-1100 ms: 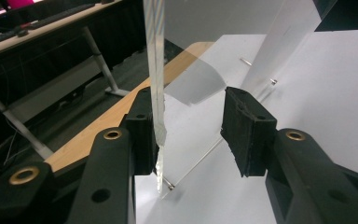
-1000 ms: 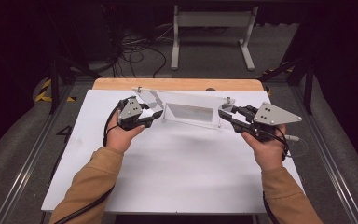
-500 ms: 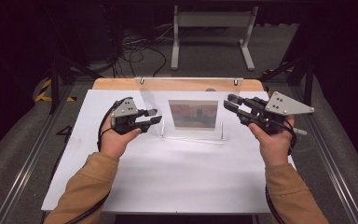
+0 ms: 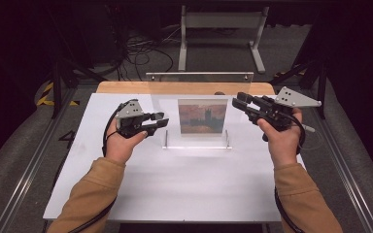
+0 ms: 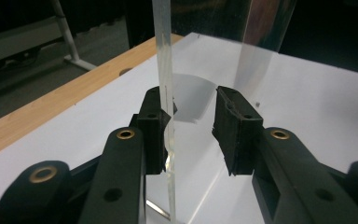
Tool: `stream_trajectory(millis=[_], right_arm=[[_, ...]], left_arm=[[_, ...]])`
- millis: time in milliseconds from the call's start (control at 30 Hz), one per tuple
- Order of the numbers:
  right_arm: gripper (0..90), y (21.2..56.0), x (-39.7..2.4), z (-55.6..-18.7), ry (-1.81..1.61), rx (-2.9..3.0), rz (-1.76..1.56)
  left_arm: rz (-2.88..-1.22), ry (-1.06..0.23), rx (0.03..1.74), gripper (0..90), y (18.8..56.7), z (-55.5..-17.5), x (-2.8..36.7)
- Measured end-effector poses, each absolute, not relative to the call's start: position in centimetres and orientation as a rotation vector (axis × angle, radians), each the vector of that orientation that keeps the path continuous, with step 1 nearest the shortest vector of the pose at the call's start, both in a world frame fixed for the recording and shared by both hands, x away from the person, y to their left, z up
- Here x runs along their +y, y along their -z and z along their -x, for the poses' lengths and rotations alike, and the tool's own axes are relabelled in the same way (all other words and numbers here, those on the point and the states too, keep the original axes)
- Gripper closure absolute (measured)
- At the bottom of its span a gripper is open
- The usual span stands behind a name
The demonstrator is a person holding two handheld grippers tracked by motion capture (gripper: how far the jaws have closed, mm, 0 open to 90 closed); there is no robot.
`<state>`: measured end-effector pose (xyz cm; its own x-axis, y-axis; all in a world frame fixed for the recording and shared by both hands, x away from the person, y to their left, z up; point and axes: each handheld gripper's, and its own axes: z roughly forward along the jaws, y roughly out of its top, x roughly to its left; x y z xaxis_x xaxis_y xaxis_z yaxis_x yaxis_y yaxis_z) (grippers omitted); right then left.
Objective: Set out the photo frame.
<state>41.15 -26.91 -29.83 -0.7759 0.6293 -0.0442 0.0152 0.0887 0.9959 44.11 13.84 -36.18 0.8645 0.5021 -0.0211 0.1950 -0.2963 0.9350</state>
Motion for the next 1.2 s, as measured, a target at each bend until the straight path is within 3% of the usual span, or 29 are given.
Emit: stream_trajectory(millis=[867,1200], right_arm=[[60.6,30.5,-26.9,-43.7,-1.606,1.868,-0.744],[59.3,30.5,-26.8,-44.4,-1.593,1.874,-0.775]], left_arm=[[-1.773,-0.302,0.591,61.1,37.1,-46.6,13.0],[-1.782,-0.277,0.595,64.2,36.9,-46.2,13.2]])
